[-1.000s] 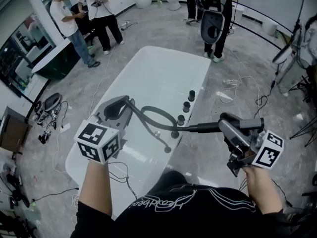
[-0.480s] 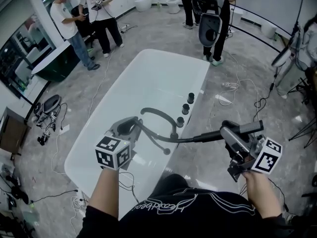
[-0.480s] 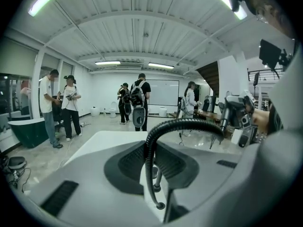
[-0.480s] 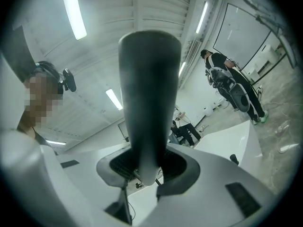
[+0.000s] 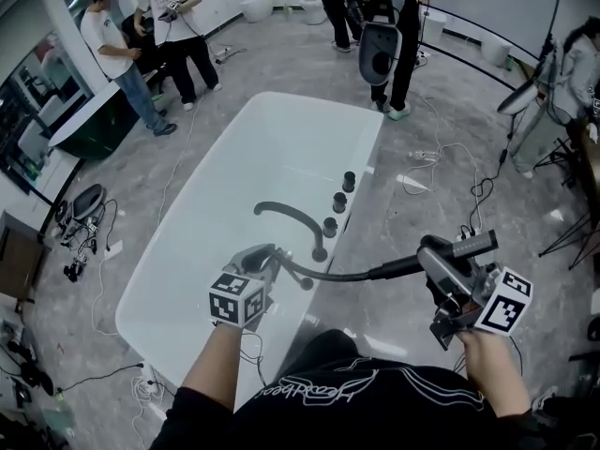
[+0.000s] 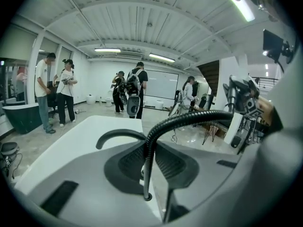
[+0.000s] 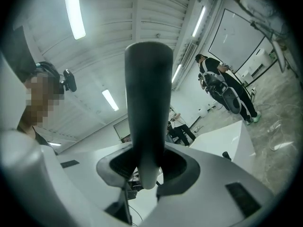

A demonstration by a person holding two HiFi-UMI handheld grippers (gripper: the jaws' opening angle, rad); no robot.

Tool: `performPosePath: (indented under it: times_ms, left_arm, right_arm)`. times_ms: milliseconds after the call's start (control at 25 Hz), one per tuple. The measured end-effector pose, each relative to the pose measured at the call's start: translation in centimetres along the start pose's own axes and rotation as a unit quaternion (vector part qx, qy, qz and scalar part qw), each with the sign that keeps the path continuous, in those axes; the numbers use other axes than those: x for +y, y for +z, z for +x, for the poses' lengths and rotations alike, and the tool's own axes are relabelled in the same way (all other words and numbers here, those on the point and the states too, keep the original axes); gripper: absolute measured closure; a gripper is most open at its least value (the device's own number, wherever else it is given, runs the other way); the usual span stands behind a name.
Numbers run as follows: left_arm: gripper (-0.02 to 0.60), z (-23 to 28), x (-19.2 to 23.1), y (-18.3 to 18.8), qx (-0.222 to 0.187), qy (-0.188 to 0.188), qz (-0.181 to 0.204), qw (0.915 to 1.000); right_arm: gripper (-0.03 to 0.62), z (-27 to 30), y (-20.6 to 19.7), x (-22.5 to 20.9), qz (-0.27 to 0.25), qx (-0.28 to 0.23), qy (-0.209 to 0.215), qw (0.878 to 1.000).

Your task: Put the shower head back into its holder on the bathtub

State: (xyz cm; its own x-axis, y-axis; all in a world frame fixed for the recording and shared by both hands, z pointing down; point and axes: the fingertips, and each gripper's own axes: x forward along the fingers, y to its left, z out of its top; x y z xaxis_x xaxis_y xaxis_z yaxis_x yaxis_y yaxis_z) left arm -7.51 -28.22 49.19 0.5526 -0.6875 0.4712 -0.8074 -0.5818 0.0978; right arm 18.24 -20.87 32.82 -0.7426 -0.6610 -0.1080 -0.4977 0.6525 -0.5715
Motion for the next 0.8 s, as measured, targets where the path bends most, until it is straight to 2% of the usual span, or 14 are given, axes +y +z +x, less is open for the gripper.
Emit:
performPosePath:
  times_ms: [360,800]
  left_arm:
    - [0.518,2.6,-1.2,-4.7,0.052,-0.022,-0.016,0.9983]
    - [0.517,5.3,-4.2,-12.0,0.124,-0.050,-0.024,0.9907]
  right_arm:
    - [0.464,-0.9,-0.6,-0.1,0.005,0.011,-0.018,1.000]
    - [0.464,-1.2,-2.2,-0.4,0.016,0.033,-0.019,0.999]
